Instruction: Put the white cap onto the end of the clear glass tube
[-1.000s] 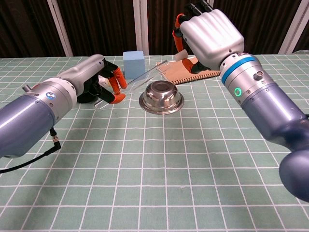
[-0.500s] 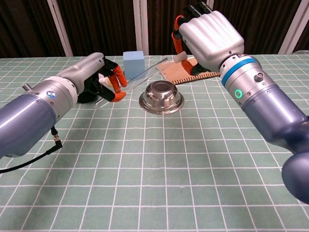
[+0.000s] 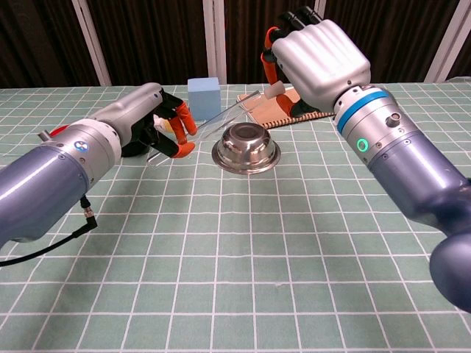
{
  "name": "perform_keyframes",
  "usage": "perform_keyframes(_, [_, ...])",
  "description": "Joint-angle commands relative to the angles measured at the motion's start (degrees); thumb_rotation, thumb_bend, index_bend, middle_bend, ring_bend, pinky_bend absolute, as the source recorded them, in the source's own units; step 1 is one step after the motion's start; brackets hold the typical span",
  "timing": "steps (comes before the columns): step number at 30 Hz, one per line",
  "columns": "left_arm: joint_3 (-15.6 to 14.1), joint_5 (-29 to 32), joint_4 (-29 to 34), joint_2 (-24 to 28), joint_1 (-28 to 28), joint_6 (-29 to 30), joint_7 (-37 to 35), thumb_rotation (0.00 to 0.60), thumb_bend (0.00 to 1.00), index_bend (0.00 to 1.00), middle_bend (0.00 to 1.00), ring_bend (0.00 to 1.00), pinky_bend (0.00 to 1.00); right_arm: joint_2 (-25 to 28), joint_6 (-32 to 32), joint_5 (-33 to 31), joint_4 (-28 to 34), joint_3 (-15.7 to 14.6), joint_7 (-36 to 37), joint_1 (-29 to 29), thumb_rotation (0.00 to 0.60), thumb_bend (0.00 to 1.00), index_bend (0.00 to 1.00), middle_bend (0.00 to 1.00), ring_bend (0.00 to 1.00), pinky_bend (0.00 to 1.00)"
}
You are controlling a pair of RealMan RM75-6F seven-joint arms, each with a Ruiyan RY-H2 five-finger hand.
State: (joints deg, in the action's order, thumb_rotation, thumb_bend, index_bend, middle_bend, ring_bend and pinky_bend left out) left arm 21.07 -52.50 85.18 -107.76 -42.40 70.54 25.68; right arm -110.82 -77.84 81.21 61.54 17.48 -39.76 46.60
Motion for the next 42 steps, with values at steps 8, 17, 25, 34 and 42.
perform_keyframes(8, [0.16, -0.03, -0.09, -0.62, -0.20, 0.38, -0.04, 0.600, 0.74, 0.54, 0.56, 0.11, 0.00, 0.03, 0.12, 0.03, 0.35, -0.27, -0.12, -0.07, 0.600, 0.46, 0.56, 0.23, 0.05, 0.00])
perform_keyframes(17, [0.44, 0.20, -0.18, -1.07, -0.47, 0.57, 0.24, 0.600, 0.74, 0.54, 0.56, 0.11, 0.00, 0.02, 0.07, 0.17, 0.80, -0.34, -0.25, -0.04, 0.600, 0.46, 0.56, 0.23, 0.05, 0.00])
perform_keyframes(25, [0.35, 0.03, -0.12, -1.16, -0.65, 0.48, 0.36, 0.600, 0.74, 0.54, 0.56, 0.11, 0.00, 0.23, 0.17, 0.17, 1.22, -0.55, -0.29, -0.24, 0.600, 0.46, 0.56, 0.23, 0.05, 0.00])
perform_keyframes(34, [0.72, -0.08, -0.32, -1.52, -1.14, 0.38, 0.41, 0.600, 0.74, 0.54, 0.56, 0.11, 0.00, 0.48, 0.34, 0.49, 1.98, -0.78, -0.48, -0.18, 0.600, 0.46, 0.56, 0.22, 0.05, 0.00])
perform_keyframes(42, [0.73, -0.58, -0.36, -1.60, -1.29, 0.56, 0.27, 0.600, 0.74, 0.54, 0.56, 0.11, 0.00, 0.84, 0.41, 0.33, 2.74, -0.70, -0.99, -0.32, 0.600, 0.46, 0.43, 0.15, 0.02, 0.00])
